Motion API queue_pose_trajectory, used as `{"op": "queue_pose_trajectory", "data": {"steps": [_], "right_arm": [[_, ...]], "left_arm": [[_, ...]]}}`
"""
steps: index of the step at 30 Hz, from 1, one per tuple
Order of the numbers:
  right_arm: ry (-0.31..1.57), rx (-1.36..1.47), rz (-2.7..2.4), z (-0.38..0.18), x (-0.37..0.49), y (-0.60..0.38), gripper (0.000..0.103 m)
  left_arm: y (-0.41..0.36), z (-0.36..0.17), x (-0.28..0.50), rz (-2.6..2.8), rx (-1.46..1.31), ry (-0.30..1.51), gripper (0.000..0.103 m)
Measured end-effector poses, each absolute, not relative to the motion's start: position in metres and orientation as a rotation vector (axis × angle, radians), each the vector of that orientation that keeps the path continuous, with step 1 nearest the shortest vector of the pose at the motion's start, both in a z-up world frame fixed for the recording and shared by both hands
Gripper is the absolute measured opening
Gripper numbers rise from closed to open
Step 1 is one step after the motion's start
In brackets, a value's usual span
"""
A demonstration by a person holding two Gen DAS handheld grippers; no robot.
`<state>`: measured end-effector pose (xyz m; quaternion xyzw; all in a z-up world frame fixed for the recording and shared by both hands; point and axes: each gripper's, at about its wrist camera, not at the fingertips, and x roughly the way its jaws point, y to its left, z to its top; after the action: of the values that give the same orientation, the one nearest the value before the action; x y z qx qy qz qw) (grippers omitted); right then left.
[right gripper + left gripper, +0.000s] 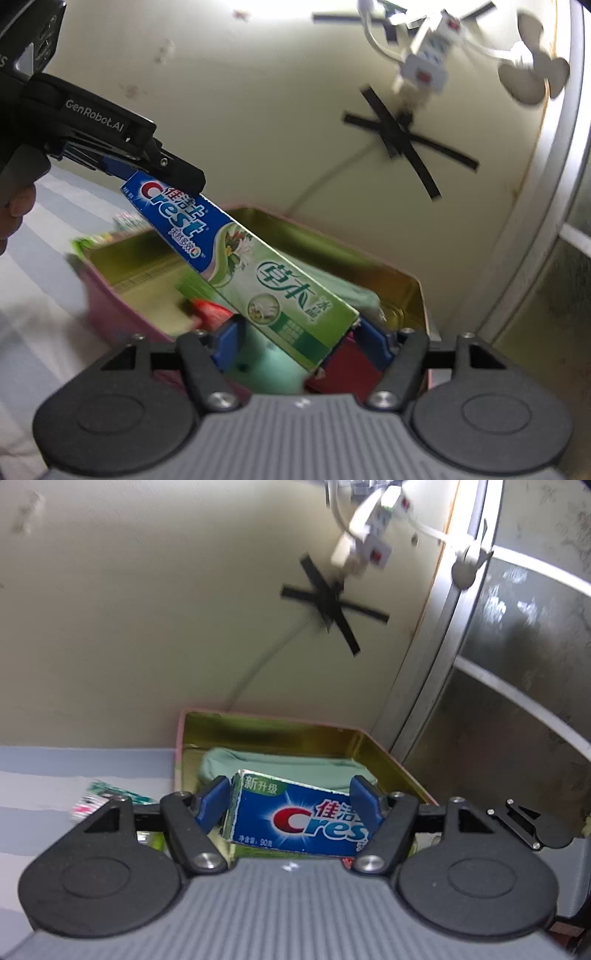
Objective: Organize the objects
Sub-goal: 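Carry the toothpaste box over the tin, lower it in, open both grippers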
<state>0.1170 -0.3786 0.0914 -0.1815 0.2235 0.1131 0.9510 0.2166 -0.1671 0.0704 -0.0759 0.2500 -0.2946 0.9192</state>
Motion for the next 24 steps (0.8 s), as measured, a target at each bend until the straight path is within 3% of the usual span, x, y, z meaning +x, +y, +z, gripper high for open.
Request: {"op": "queue_pose_trajectory", "data": {"steps": [11,24], "right_arm": [[0.441,-0.166,0.179,0.078,0.107,-0.412,0.075],[0.401,0.150,0.234,0.086,0.054,-0.401,0.076]], "left_arm": [[-0.178,0.057,0.215,-0.517,-0.086,0.545,0.073],[-0.154,0.065,0.145,-0.423,0.037,0.489,0.074]]}}
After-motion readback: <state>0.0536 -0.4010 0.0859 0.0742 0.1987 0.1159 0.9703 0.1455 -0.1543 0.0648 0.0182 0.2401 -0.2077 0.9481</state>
